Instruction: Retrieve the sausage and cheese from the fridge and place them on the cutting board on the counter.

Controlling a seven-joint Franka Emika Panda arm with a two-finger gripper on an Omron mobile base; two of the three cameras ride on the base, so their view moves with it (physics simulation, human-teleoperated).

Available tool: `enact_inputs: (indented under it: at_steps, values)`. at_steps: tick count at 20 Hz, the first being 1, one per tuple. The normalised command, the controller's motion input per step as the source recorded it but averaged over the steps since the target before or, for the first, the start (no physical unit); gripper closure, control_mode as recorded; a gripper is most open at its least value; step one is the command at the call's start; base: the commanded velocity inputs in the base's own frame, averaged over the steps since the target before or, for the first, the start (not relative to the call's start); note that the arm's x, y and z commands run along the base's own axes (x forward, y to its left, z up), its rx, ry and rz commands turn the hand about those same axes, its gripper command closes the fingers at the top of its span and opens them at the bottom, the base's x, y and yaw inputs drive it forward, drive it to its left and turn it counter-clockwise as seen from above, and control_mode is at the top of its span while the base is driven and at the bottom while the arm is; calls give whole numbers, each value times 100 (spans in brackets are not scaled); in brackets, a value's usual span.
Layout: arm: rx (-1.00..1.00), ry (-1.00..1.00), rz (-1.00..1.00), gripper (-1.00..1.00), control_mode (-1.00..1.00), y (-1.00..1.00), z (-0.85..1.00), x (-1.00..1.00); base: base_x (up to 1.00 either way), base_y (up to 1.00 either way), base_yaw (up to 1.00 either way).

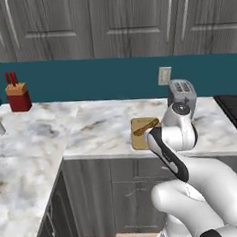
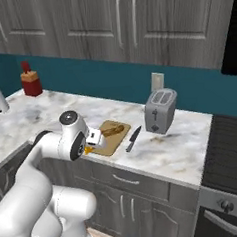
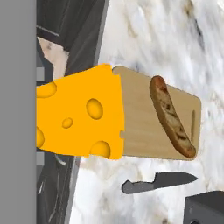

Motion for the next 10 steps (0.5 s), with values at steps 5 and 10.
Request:
enact_inputs:
  at_steps: [5,10]
  values:
    - [0,0,0,100,100,0,0,0,61,34,-49]
    - [0,0,0,100,100,0,0,0,58,41,-42]
